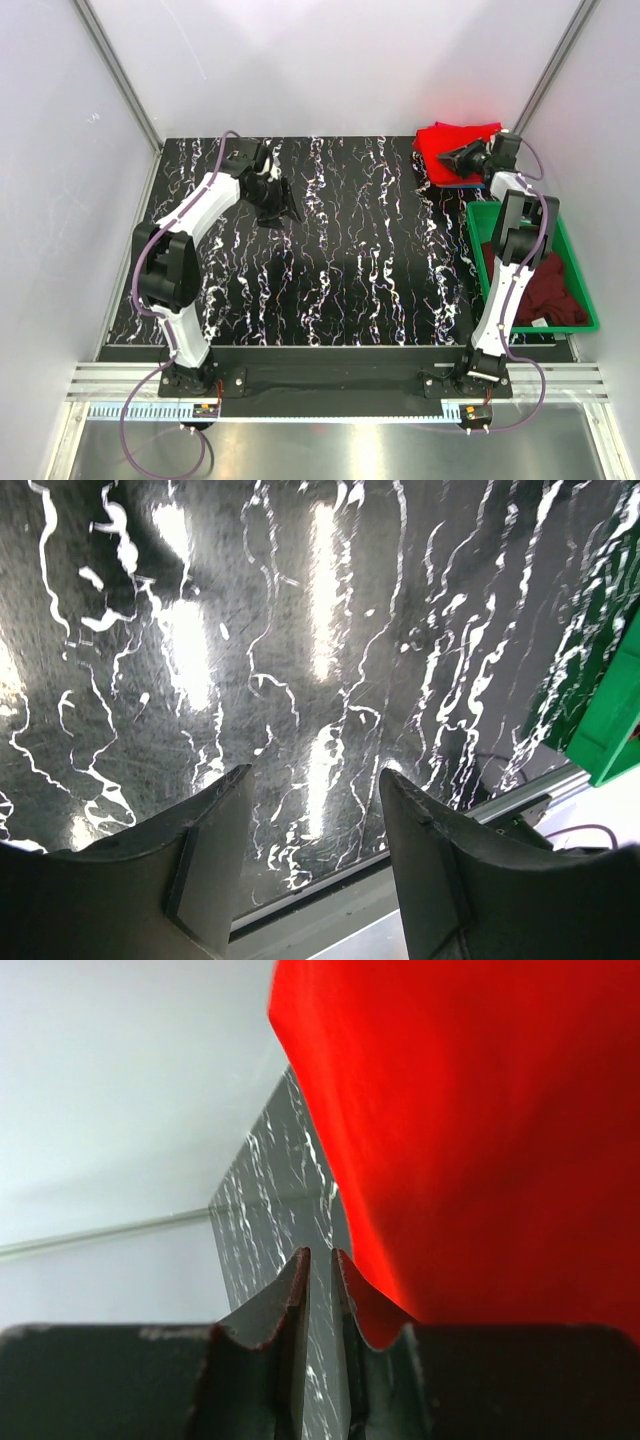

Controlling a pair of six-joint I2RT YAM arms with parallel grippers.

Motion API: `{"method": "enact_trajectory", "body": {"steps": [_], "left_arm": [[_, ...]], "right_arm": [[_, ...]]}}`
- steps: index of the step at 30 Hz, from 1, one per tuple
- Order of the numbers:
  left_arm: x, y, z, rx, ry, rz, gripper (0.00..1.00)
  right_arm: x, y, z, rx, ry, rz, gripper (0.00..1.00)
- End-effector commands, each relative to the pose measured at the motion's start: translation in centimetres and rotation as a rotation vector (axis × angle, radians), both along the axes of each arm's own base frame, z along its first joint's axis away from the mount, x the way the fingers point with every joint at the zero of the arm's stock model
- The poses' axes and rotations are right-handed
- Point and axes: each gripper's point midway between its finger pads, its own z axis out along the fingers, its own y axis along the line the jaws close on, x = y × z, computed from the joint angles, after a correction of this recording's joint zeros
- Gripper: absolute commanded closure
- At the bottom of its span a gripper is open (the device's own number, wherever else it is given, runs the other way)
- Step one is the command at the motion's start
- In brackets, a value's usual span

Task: Fold and stack the t-shirts
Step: Neatly place the folded tshirt to the corner

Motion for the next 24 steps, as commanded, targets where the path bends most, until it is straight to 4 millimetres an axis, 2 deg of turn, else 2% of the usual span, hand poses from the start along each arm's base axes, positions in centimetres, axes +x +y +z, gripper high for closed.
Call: {"method": "enact_trajectory", "body": {"steps": [1,7,12,17,18,20,21,23,24], "left_arm": [[0.0,-0.2,0.9,-0.018,-0.052,-0.023,0.42],[0.4,-0.4,1.7,-0.027,-0.068,-0.029,0.42],[0.6,-0.6,3.5,-0.044,-0.11,-0.039,0.42],[-0.4,-0.2,3.5,-0.04,-0.121,-0.057,0.42],[-0.7,-0.2,3.4,-0.045,-0.121,-0.063,0.42],[-0.9,-0.2,4.6,-0.056,-0.156,-0.07,0.42],[-0.8,-0.3,5.3,-0.063,-0.178,-0.072,0.42],[-0.6,-0.3,7.7,-0.08,-0.254,-0.073,0.42],[-0.3,-0.4,8.8,-0.095,-0.295,-0.074,0.42]], "right_arm": [[-0.6,0.6,-0.2,-0.027,-0.023,0.064,0.79],[-1.2,0.4,-1.8,-0.058,0.057,0.073,0.8],[-2.2,0.4,-1.8,-0.098,0.129,0.091,0.8],[-2.7,0.7,-1.6,-0.107,0.147,0.089,0.79],[-2.9,0.7,-0.4,-0.112,0.14,0.087,0.79],[-3.0,0.8,1.6,-0.133,0.114,0.086,0.79],[-3.4,0.9,4.4,-0.162,0.086,0.092,0.77],[-4.1,1.1,7.3,-0.201,0.072,0.09,0.66],[-5.4,1.3,10.4,-0.219,0.063,0.092,0.61]]}}
